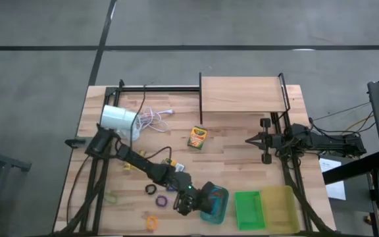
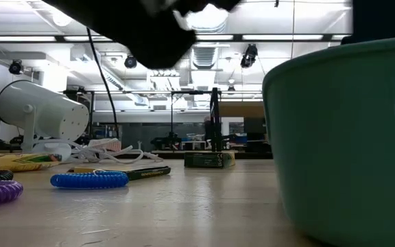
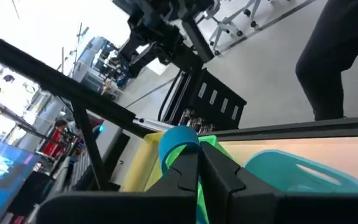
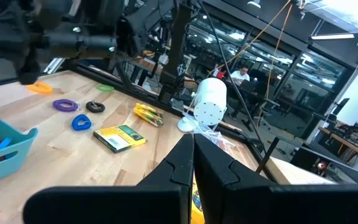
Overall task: Pick & Place Office Desk Supplies
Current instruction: Put the blue rubber band into the blue bin
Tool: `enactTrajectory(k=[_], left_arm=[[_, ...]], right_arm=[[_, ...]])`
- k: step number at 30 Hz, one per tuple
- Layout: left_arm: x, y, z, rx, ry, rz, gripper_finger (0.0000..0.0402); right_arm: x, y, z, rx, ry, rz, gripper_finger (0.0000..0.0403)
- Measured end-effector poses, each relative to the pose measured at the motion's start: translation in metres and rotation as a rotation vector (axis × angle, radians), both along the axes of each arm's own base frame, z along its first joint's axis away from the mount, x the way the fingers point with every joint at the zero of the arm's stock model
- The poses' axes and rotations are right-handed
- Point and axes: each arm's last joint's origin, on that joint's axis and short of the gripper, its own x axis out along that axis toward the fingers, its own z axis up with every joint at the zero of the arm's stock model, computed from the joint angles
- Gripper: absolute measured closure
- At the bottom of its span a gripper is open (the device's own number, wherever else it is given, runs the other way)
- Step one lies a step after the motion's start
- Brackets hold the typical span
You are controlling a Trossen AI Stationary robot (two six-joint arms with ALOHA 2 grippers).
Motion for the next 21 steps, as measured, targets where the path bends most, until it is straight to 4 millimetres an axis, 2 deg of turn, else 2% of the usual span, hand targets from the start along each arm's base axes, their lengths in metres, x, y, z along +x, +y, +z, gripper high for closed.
enactTrajectory(k=[7,12,21], left_arm=[[0.007,-0.002,-0.015,-0.065,0.121,0.042,0.0393],[0.005,0.000,-0.024,-0.161,0.329,0.140,0.0393],[0.005,0.002,-0.024,-0.390,0.537,0.248,0.0393]], right_arm=[[0.000,0.000,0.000,0.000,0.000,0.001,0.0394],[0.000,0.000,0.000,0.000,0.000,0.000,0.0394],[0.000,0.000,0.000,0.000,0.000,0.001,0.0394]])
